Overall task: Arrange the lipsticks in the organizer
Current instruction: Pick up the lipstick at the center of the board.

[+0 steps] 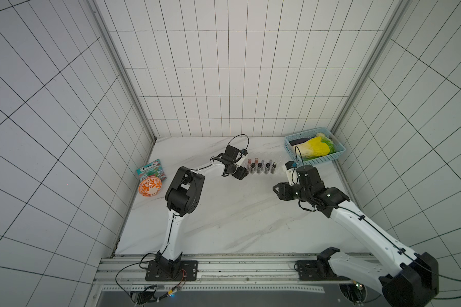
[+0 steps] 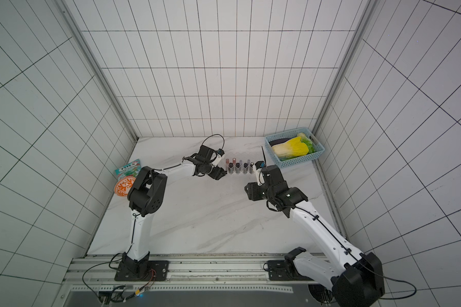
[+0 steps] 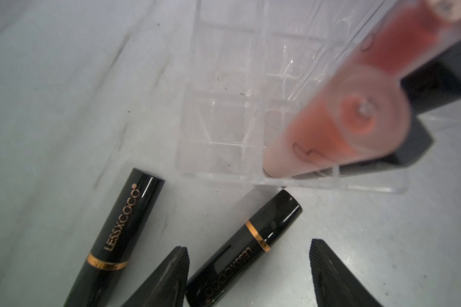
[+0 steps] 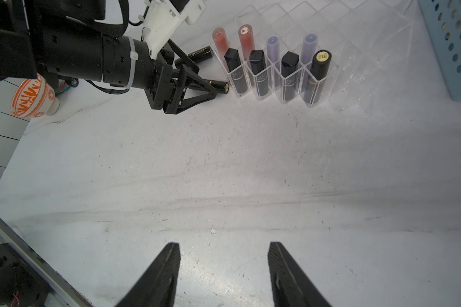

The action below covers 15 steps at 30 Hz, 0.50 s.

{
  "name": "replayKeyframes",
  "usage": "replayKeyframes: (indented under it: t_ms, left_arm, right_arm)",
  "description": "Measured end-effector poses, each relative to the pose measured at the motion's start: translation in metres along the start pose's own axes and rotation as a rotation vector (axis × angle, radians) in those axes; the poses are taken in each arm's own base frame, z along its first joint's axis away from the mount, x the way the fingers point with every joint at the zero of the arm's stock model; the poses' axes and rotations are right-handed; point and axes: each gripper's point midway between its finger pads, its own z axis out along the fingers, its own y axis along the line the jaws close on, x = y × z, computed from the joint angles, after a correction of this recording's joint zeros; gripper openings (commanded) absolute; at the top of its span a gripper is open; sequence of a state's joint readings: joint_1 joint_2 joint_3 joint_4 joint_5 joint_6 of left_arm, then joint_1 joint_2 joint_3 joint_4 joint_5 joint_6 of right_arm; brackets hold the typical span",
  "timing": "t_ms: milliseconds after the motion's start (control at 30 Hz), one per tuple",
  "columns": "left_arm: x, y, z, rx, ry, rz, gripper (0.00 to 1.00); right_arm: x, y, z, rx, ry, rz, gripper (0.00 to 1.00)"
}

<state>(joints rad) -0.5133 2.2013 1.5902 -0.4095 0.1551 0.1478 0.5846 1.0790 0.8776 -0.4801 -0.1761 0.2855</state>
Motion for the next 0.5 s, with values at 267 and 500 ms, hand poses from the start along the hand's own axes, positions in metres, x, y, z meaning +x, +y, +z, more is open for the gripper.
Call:
replayKeyframes:
  t_ms: [267, 500]
  left_arm:
    - [0.008, -0.016, 0.006, -0.043, 0.069, 0.066, 0.53]
    - [0.02, -0.014, -0.001, -0.066, 0.092, 0.055, 0.13]
  right_arm:
    - [0.0, 0.002, -0.011, -0.005, -0.017, -0.003, 0.56]
    - [0.003, 0.001, -0.012, -0.001, -0.005, -0.001, 0.56]
